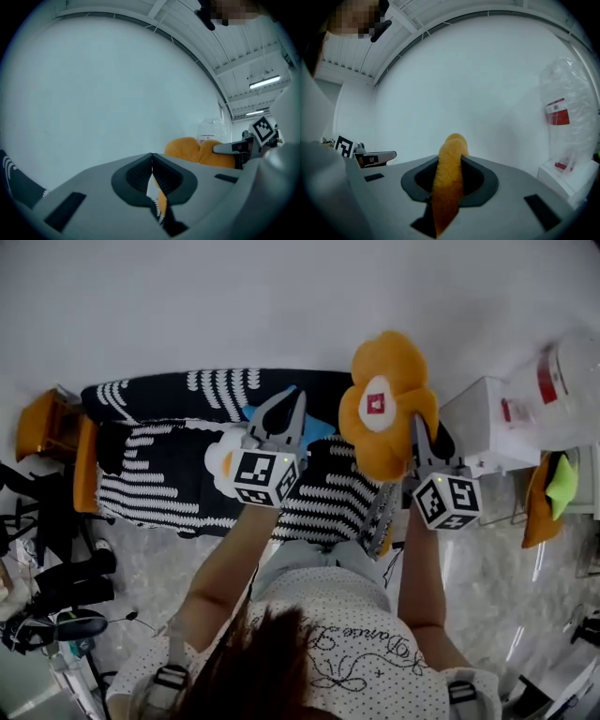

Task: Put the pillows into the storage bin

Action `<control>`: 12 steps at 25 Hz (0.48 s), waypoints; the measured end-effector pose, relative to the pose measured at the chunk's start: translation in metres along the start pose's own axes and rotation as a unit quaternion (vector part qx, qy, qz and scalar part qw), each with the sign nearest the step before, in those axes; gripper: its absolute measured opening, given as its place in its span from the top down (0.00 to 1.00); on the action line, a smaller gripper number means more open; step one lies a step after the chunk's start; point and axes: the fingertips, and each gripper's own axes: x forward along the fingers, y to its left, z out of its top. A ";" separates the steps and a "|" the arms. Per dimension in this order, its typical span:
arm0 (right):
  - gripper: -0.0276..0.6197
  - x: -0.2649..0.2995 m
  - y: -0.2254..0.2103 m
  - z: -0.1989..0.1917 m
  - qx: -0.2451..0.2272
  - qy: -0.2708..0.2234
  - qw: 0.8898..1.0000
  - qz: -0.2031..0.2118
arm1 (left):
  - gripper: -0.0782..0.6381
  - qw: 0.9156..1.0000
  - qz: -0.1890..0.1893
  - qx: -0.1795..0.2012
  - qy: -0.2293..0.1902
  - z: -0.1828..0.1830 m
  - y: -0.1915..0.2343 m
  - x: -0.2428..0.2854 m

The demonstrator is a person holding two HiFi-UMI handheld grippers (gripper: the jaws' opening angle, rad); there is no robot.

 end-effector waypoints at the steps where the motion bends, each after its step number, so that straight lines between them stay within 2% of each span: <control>1: 0.81 -0.001 0.001 0.001 0.000 -0.001 1.000 -0.004 | 0.88 1.000 -0.006 -0.001 -0.002 0.002 0.000 0.001; 7: 0.81 -0.028 -0.005 0.006 0.009 -0.010 0.999 -0.052 | 0.88 0.998 -0.065 -0.013 -0.003 0.001 -0.027 0.011; 12: 0.81 -0.078 -0.022 0.008 0.016 -0.023 0.993 -0.114 | 0.88 0.991 -0.130 -0.027 -0.002 -0.006 -0.072 0.022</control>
